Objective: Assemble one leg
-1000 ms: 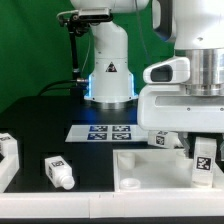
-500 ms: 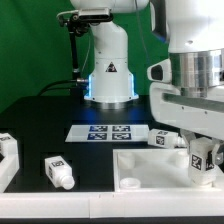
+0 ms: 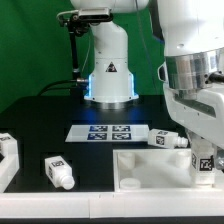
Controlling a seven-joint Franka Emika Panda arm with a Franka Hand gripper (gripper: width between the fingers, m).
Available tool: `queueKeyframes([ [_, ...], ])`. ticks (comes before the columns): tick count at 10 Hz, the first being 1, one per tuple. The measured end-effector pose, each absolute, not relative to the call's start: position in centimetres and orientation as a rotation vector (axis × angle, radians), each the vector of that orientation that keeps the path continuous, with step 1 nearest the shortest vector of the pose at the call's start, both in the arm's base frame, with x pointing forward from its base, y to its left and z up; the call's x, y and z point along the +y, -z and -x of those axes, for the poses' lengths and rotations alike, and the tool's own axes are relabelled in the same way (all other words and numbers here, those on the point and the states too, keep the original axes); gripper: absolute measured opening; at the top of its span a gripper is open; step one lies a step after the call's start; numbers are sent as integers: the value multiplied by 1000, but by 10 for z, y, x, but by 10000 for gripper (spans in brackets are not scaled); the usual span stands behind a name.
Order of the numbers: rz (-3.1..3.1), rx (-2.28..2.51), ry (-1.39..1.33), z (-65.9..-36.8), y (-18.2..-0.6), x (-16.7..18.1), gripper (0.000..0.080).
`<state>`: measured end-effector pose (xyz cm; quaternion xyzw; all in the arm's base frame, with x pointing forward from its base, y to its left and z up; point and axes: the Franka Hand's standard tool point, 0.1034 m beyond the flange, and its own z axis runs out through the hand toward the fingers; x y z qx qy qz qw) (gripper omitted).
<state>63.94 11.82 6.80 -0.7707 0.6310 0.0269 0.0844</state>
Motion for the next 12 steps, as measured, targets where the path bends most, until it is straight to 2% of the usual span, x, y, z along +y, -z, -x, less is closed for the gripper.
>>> queueKeyframes([
  [1,2493,1627,-28,-640,-68,117,613],
  [3,2760,1140,56,-643,-71,116,643],
  [6,2854,901,76,-643,-69,114,649],
  [8,3069,263,138,-648,-74,114,649],
  [9,3098,105,123,-649,-74,115,649],
  [10,3092,156,123,-649,-74,115,649],
  [11,3092,166,122,-649,-74,115,539],
  [12,3091,172,121,-649,-74,115,393],
])
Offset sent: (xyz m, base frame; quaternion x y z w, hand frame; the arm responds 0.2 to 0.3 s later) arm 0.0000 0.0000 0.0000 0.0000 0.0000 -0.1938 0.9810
